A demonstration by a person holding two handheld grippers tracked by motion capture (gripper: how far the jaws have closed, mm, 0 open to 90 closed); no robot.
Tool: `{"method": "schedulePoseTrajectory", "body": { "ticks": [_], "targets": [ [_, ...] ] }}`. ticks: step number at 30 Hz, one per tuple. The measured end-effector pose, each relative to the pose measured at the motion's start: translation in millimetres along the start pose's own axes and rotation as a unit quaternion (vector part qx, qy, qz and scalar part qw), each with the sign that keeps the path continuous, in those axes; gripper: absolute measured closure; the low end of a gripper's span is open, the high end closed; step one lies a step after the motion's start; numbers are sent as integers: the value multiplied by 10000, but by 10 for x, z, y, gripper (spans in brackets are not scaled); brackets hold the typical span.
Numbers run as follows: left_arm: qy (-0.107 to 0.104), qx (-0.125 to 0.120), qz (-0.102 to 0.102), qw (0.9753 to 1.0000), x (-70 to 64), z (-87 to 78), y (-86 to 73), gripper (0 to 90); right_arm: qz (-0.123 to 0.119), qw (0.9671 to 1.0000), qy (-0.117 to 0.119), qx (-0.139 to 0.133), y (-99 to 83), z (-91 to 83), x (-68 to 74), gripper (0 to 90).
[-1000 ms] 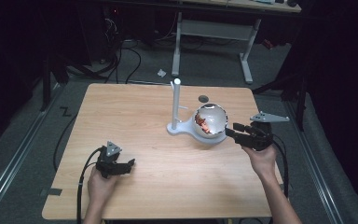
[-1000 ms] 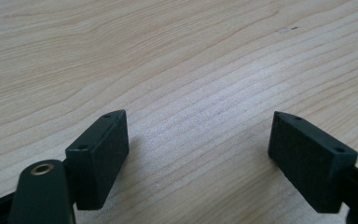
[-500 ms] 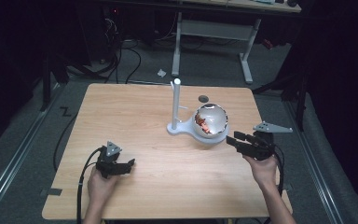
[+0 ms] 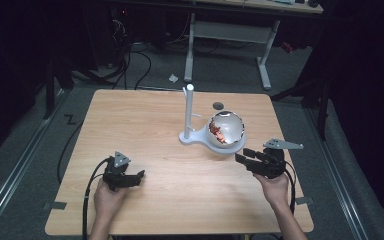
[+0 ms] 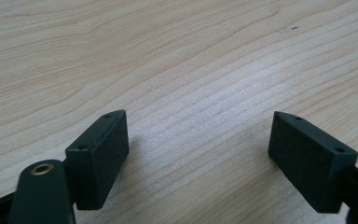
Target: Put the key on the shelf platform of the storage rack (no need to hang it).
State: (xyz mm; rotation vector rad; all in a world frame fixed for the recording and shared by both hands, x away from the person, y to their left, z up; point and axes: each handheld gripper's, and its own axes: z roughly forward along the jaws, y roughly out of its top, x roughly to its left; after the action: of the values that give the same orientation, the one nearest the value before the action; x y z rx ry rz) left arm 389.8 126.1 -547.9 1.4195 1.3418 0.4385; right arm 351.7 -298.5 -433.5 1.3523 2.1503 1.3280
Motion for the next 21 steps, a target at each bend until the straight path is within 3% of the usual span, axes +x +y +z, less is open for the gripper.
{"method": "schedulePoseTrajectory", "body": {
  "ticks": [21],
  "targets": [
    [0,0,1,10000,0,0,0,204,15,9993,186,327,-301,412,130,524]
  ]
}}
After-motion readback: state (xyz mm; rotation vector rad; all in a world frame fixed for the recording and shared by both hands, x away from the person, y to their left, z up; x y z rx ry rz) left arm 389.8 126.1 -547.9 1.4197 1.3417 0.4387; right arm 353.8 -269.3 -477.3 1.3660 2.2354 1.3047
